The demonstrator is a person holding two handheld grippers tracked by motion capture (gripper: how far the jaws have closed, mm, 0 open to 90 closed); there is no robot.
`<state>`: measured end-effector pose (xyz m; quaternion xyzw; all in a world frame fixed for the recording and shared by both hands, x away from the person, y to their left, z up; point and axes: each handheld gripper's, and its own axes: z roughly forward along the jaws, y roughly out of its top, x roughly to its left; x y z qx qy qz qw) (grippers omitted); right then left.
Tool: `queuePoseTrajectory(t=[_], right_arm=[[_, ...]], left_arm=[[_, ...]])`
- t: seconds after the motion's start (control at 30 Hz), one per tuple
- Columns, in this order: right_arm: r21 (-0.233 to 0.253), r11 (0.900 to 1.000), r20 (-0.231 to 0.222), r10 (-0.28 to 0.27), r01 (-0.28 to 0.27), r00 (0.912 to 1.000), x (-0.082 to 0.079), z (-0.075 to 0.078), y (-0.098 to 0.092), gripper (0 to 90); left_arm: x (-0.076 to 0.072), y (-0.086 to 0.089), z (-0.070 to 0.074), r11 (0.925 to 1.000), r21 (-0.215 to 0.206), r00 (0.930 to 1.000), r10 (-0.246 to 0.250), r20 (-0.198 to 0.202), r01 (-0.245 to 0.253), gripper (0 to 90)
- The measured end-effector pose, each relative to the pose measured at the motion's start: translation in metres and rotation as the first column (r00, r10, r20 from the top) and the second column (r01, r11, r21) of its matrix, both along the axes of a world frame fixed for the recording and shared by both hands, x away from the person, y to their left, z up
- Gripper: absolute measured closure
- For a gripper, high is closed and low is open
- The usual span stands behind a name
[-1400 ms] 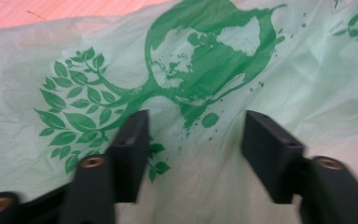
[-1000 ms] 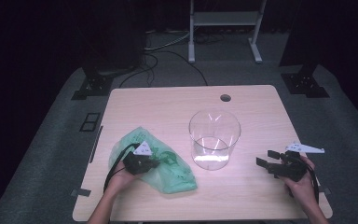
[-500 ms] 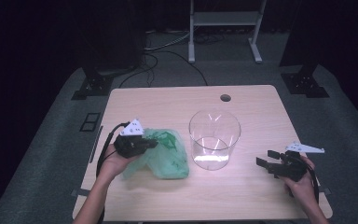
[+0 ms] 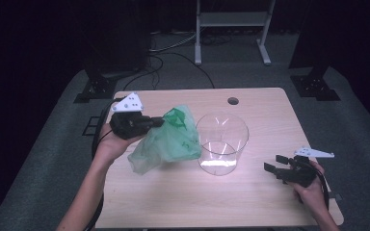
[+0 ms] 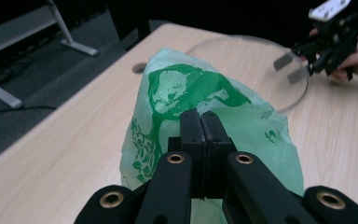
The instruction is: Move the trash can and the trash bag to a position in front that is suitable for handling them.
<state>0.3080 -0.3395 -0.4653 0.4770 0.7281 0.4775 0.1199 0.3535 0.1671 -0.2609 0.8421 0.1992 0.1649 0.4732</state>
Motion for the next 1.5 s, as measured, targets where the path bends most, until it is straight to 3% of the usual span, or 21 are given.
queuePoseTrajectory(t=[0.2, 0.27, 0.43, 0.67, 0.83, 0.87, 0.9, 0.93, 0.97, 1.0, 1.07, 1.23, 1.37, 1.5], right_arm=[[0.000, 1.000, 0.003, 0.006, -0.006, 1.0000, 0.000, -0.001, 0.001, 25.1], [-0.001, 1.000, 0.003, 0.006, -0.006, 1.0000, 0.001, -0.001, 0.001, 25.1], [-0.002, 1.000, 0.008, 0.010, -0.010, 0.9999, 0.000, 0.000, 0.001, 25.0], [0.006, 1.000, 0.010, 0.007, -0.007, 0.9999, -0.001, 0.002, -0.001, 25.0], [0.009, 1.000, 0.016, 0.008, -0.008, 0.9998, -0.002, 0.004, -0.001, 25.1], [0.010, 1.000, 0.018, 0.010, -0.010, 0.9998, -0.002, 0.004, -0.002, 25.1], [0.010, 1.000, 0.018, 0.012, -0.012, 0.9998, -0.002, 0.004, -0.002, 25.1], [0.010, 1.000, 0.019, 0.013, -0.013, 0.9997, -0.002, 0.004, -0.002, 25.1], [0.011, 1.000, 0.020, 0.013, -0.013, 0.9997, -0.002, 0.004, -0.002, 25.1], [0.012, 1.000, 0.022, 0.013, -0.014, 0.9997, -0.003, 0.004, -0.003, 25.1], [0.013, 1.000, 0.021, 0.013, -0.013, 0.9997, -0.003, 0.004, -0.003, 25.1], [0.018, 1.000, 0.019, 0.017, -0.017, 0.9997, -0.002, 0.005, -0.001, 25.0], [0.049, 0.998, 0.018, 0.025, -0.026, 0.9995, -0.002, 0.008, 0.003, 25.0], [0.073, 0.997, 0.032, 0.026, -0.028, 0.9992, 0.001, 0.019, 0.007, 25.0]], left_arm=[[0.008, -0.019, 0.026, 0.9997, -0.024, 0.9996, -0.005, 0.027, 0.005, 90.0], [0.010, -0.024, 0.029, 0.9995, -0.029, 0.9996, -0.007, 0.026, 0.008, 90.0], [0.028, -0.053, 0.033, 0.9992, -0.038, 0.9998, -0.014, 0.013, 0.014, 90.0], [0.047, -0.094, 0.015, 0.9979, -0.060, 0.9993, -0.023, -0.029, 0.022, 90.0], [0.055, -0.126, -0.006, 0.9985, -0.028, 0.9960, -0.048, -0.075, 0.046, 89.9], [0.055, -0.126, -0.006, 0.9985, -0.028, 0.9960, -0.048, -0.075, 0.046, 89.1], [0.056, -0.139, -0.018, 0.9979, 0.010, 0.9923, -0.062, -0.108, 0.063, 80.8], [0.057, -0.141, -0.021, 0.9980, 0.022, 0.9918, -0.057, -0.115, 0.060, 66.6], [0.057, -0.143, -0.025, 0.9974, 0.010, 0.9879, -0.070, -0.138, 0.072, 58.5], [0.057, -0.143, -0.028, 0.9968, -0.005, 0.9848, -0.080, -0.155, 0.080, 53.9], [0.057, -0.142, -0.030, 0.9990, -0.017, 0.9853, -0.044, -0.165, 0.042, 37.2], [0.051, -0.124, -0.029, 0.9982, -0.060, 0.9848, -0.010, -0.174, -0.001, 20.1], [0.044, -0.103, -0.032, 0.9953, -0.091, 0.9870, 0.019, -0.159, -0.034, 14.6], [0.040, -0.083, -0.040, 0.9925, -0.103, 0.9846, 0.047, -0.168, -0.065, 12.5]])
